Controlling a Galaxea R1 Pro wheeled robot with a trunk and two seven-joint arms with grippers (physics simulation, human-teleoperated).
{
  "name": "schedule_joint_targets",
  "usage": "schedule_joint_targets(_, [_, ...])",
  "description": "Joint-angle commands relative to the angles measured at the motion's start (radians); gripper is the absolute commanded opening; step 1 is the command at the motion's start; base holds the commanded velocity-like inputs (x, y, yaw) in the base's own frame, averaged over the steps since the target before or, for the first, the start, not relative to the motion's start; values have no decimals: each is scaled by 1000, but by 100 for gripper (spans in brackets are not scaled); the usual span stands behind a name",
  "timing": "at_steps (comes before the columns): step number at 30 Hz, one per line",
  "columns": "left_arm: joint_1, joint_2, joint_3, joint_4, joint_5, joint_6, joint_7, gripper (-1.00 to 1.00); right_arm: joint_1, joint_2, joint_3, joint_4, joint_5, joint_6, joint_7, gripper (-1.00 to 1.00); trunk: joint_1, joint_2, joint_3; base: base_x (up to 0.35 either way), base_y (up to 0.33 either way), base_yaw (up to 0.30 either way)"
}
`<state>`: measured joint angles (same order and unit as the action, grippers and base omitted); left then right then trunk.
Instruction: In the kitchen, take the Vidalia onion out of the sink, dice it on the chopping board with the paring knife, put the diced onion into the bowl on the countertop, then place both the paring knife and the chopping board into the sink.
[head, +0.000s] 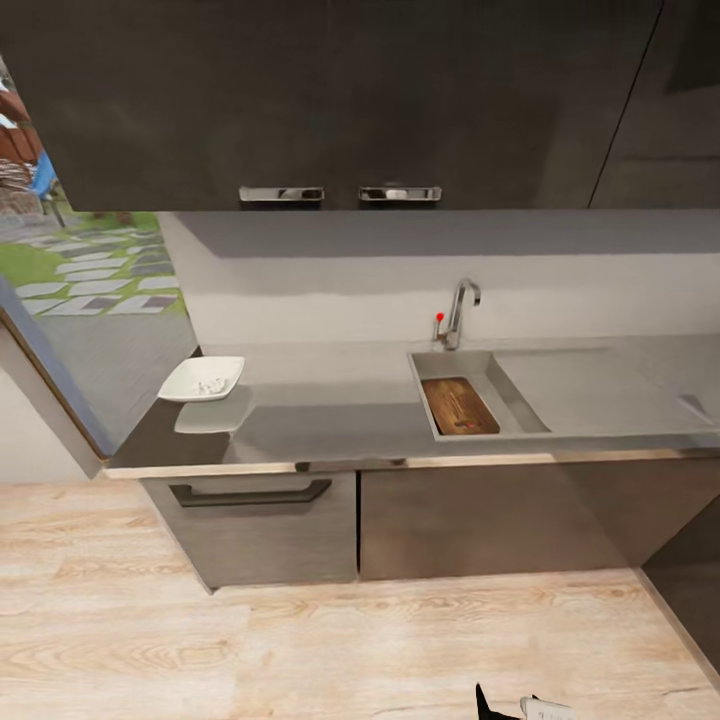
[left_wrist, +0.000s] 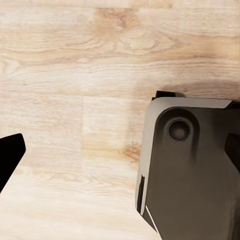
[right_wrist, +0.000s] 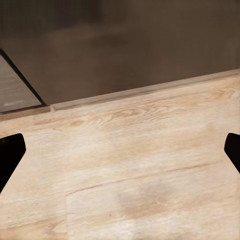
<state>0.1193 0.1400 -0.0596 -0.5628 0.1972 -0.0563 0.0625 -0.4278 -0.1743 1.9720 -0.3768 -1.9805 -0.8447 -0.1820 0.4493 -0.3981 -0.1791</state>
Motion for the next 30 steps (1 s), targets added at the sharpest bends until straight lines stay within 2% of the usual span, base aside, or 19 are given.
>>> schedule_joint_targets(1, [0, 1, -6, -2, 8, -2, 7, 100, -2, -1, 8, -4, 0, -4, -10, 100, 1, -2, 0, 0, 0, 8])
schedule_joint_targets(30, [0, 1, -6, 0, 8, -2, 7, 100, -2, -1, 8, -4, 0, -2, -10, 100, 1, -2, 46, 0, 0, 0])
